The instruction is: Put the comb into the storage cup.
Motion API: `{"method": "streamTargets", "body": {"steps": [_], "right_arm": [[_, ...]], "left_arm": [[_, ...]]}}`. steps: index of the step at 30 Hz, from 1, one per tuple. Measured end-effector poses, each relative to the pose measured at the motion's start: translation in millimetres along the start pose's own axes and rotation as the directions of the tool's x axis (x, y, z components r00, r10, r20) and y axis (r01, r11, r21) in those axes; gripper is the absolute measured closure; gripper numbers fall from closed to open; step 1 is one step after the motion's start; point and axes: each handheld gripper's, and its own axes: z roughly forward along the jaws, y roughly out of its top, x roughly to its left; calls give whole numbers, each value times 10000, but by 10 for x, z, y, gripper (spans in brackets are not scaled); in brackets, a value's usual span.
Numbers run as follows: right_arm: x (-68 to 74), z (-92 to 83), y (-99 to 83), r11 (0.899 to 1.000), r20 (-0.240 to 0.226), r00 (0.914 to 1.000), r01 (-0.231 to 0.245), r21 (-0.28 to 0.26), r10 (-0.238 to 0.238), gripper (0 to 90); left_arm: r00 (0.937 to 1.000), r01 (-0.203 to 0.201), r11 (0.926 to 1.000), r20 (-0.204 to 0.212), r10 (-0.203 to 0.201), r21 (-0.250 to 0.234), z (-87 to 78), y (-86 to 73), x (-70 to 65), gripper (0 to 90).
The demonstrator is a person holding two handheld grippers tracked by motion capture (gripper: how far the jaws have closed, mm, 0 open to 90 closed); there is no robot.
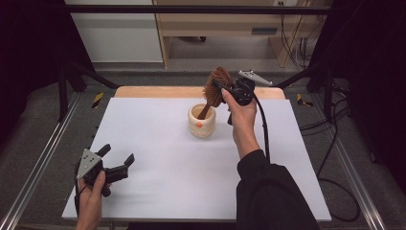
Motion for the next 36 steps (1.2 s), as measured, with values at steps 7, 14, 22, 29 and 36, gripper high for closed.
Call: {"method": "streamTargets", "body": {"steps": [7, 14, 22, 29, 36], "right_arm": [[-14, 14, -28, 10000, 12, 10000, -98, -11, 98, 504], [-28, 31, -62, 10000, -17, 10000, -89, 45, 89, 504], [-47, 48, -109, 9998, 13, 9998, -178, 95, 178, 503], [-72, 60, -148, 9996, 33, 9997, -253, 124, 252, 503], [-59, 75, -162, 9992, -15, 9993, -371, 122, 371, 503]], "left_arm": [[10000, -5, 10000, 7, 5, -1, 1, 0, -1, 14], [10000, -9, 10000, 13, 9, 4, 1, -1, -2, 14], [10000, -76, 10000, 34, 76, -20, -1, -1, -2, 14], [10000, -58, 10000, 38, 58, -15, 1, -1, -3, 15], [9999, -119, 9999, -30, 119, -15, -5, 2, -2, 15]]}}
